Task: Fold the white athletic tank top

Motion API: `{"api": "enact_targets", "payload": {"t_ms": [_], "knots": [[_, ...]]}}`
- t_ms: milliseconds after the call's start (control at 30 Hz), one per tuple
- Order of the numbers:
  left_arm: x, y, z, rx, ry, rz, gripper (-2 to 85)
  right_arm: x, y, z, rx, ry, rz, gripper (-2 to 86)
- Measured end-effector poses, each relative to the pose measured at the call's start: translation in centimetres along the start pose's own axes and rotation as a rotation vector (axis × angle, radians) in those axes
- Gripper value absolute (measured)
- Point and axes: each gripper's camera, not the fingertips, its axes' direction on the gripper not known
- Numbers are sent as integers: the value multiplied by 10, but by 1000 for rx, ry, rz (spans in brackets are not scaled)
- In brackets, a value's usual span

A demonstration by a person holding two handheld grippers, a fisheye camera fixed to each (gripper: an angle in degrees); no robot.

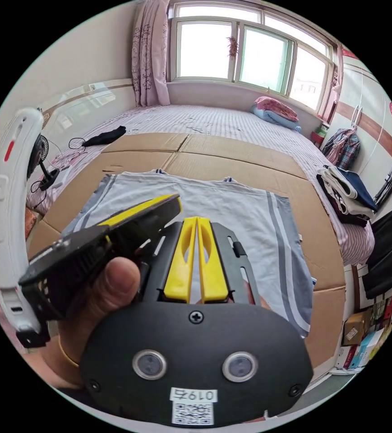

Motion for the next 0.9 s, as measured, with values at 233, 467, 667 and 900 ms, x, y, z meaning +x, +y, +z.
{"api": "enact_targets", "payload": {"t_ms": [233,467,667,900], "knots": [[-33,-7,-4,-62,181,-96,6,-46,22,-2,96,130,5,-9],[-59,-18,25,-244,347,-180,6,-70,28,19,11,220,207,0],[-72,-16,21,-204,348,-228,5,-86,35,30,35,189,149,3],[-70,-15,15,-186,326,-214,5,-92,43,36,34,181,194,42]]}}
